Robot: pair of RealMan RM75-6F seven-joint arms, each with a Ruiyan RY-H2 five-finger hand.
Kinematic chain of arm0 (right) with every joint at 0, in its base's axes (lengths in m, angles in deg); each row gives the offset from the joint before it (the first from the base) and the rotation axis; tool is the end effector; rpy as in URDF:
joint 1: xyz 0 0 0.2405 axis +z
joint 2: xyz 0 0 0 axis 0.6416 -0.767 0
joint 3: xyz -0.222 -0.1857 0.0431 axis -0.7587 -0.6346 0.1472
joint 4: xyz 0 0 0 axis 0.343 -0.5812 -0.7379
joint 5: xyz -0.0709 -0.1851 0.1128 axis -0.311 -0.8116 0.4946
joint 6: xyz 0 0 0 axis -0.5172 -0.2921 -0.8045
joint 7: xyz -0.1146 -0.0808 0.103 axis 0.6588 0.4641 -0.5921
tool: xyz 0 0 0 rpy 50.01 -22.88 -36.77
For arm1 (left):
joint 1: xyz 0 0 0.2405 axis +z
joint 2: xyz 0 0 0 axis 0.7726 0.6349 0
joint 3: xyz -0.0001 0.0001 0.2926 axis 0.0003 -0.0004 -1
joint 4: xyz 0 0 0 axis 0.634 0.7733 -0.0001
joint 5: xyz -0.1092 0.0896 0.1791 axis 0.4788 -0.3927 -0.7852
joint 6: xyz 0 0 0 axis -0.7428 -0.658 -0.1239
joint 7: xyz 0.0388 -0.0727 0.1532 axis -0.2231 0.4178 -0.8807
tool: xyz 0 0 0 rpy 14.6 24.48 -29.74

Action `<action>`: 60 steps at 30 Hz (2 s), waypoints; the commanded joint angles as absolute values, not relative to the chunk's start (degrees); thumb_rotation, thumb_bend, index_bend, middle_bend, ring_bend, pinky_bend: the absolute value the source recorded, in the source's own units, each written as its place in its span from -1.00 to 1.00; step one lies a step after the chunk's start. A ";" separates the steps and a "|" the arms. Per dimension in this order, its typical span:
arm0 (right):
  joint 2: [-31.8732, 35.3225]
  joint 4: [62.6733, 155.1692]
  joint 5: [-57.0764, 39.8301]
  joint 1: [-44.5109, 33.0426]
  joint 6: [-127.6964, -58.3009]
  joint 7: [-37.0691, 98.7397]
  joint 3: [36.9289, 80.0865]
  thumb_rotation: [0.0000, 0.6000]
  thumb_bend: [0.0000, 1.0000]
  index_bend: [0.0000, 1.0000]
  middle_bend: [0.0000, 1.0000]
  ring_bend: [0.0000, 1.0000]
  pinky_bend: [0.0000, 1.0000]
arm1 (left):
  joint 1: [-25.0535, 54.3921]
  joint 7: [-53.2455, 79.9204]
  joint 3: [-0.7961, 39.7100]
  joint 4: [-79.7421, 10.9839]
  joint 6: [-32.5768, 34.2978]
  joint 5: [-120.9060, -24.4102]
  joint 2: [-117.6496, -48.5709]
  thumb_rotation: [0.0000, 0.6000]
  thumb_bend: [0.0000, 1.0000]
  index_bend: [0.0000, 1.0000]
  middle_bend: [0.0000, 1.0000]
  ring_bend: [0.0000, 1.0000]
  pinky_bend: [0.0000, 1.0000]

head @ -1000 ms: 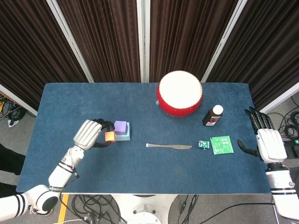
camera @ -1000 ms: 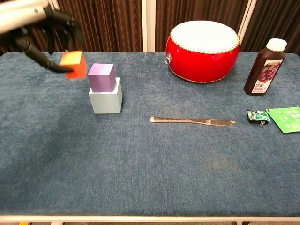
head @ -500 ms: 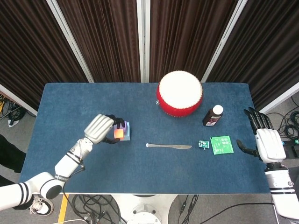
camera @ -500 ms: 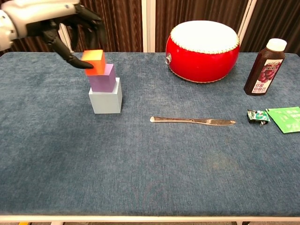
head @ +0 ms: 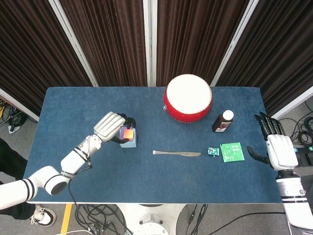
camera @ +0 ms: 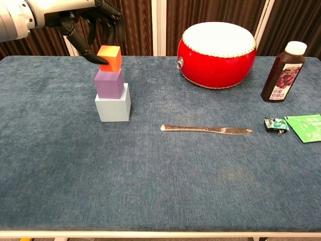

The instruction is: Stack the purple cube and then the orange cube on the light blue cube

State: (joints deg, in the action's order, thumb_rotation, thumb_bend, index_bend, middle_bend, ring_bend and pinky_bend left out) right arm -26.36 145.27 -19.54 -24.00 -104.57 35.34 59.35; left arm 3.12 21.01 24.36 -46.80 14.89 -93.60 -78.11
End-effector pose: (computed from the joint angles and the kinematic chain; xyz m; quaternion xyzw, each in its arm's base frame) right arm -0.2611 -0.2936 0.1856 0.5772 -0.4228 0.4441 0.5394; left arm -0.1152 0.4294 0.0192 -0.7592 -0.3489 -0.4580 0.3035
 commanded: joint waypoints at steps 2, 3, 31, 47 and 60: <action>-26.17 145.40 -19.37 -23.83 -104.42 35.83 59.35 1.00 -0.57 -1.00 -0.99 -1.00 -1.00 | 2.75 24.48 23.46 -44.37 14.38 -94.70 -78.73 1.00 -0.52 0.00 0.29 -0.05 0.15; -26.13 145.42 -19.30 -23.79 -104.39 35.97 59.35 1.00 -0.57 -1.00 -0.99 -1.00 -1.00 | 2.65 25.05 23.26 -43.80 14.26 -95.04 -78.87 1.00 -0.52 0.00 0.29 -0.05 0.14; -25.14 145.12 -17.64 -23.09 -103.86 38.30 59.52 1.00 -0.57 -1.00 -0.99 -1.00 -1.00 | -0.38 34.16 20.26 -34.06 12.99 -98.19 -82.50 1.00 -0.53 0.00 0.29 -0.05 0.14; -24.58 145.04 -16.97 -22.74 -103.59 39.68 59.38 1.00 -0.57 -1.00 -0.99 -1.00 -1.00 | -0.22 36.80 19.01 -31.69 12.74 -97.60 -82.81 1.00 -0.53 0.00 0.29 -0.05 0.14; -24.21 145.45 -17.34 -22.76 -104.01 41.03 59.07 1.00 -0.57 -1.00 -0.99 -1.00 -1.00 | -0.12 39.13 18.02 -30.04 12.22 -98.05 -83.09 1.00 -0.53 0.00 0.29 -0.05 0.14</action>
